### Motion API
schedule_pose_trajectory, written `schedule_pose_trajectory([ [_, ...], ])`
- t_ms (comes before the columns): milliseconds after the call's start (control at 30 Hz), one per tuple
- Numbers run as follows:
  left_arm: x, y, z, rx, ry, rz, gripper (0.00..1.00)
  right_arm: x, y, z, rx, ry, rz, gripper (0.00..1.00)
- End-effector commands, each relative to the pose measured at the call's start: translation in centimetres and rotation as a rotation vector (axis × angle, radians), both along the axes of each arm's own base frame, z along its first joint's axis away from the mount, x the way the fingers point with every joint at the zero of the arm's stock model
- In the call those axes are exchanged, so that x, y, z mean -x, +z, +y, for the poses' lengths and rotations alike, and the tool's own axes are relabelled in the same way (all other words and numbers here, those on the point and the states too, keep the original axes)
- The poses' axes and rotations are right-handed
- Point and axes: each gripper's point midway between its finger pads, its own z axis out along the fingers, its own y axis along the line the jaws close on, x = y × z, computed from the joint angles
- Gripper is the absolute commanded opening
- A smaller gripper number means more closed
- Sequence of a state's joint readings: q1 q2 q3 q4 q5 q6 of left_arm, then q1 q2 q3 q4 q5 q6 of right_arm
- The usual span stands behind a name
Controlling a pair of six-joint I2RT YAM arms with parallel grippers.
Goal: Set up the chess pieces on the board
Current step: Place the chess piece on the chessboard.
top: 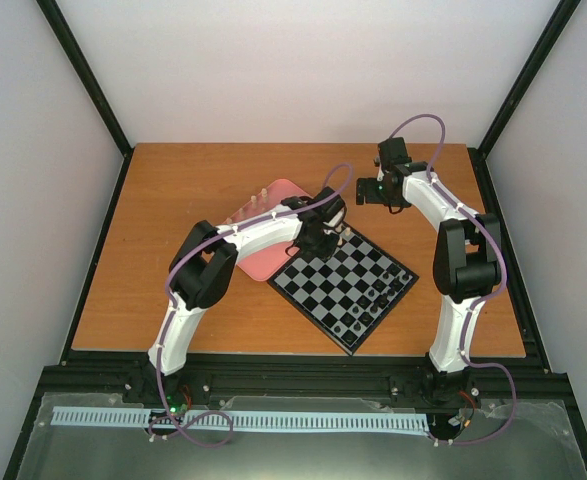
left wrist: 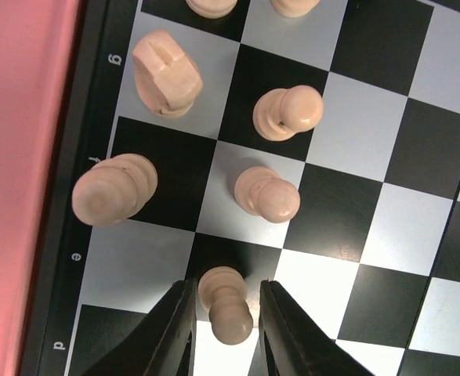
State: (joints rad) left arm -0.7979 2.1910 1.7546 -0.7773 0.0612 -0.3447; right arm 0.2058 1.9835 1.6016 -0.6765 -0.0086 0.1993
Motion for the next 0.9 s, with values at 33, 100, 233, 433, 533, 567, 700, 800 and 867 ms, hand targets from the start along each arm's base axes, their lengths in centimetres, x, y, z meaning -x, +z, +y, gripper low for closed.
schedule_pose_trajectory([
  [33, 0.3, 1.3, -0.8, 0.039, -0.018, -0.017, 0.26, -0.2, 1.1, -0.4, -0.005, -0.005, -0.032, 1.0],
  [100, 0.4, 2.0, -0.7, 0.045, -0.021, -0.025, 0.29, -0.2, 1.2, -0.4, -0.006, -0.004, -0.034, 1.0],
  [233, 0.7, 4.0, -0.2, 0.056, -0.029, -0.047, 0.36, -0.2, 1.3, -0.4, -0.005, -0.003, -0.036, 1.0],
  [433, 0.6, 7.7, 1.6, 0.032, -0.022, -0.132, 0.48, -0.3, 1.3, -0.3, -0.014, -0.002, -0.039, 1.0],
  [533, -0.3, 9.0, 2.9, 0.017, -0.008, -0.17, 0.52, -0.4, 1.4, -0.2, -0.018, -0.001, -0.039, 1.0],
  [567, -0.9, 9.5, 3.5, 0.019, 0.008, -0.179, 0.53, -0.4, 1.4, -0.2, -0.019, -0.002, -0.04, 1.0],
  [700, -5.2, 10.8, 7.1, 0.011, 0.101, -0.218, 0.53, -0.6, 1.5, -0.1, -0.022, -0.002, -0.042, 1.0],
  [800, -8.7, 11.5, 9.3, -0.023, 0.14, -0.269, 0.53, -0.7, 1.3, 0.0, -0.029, -0.002, -0.039, 1.0],
  [867, -10.8, 11.4, 10.4, -0.041, 0.162, -0.283, 0.52, -0.6, 1.1, 0.2, -0.034, 0.0, -0.033, 1.0],
])
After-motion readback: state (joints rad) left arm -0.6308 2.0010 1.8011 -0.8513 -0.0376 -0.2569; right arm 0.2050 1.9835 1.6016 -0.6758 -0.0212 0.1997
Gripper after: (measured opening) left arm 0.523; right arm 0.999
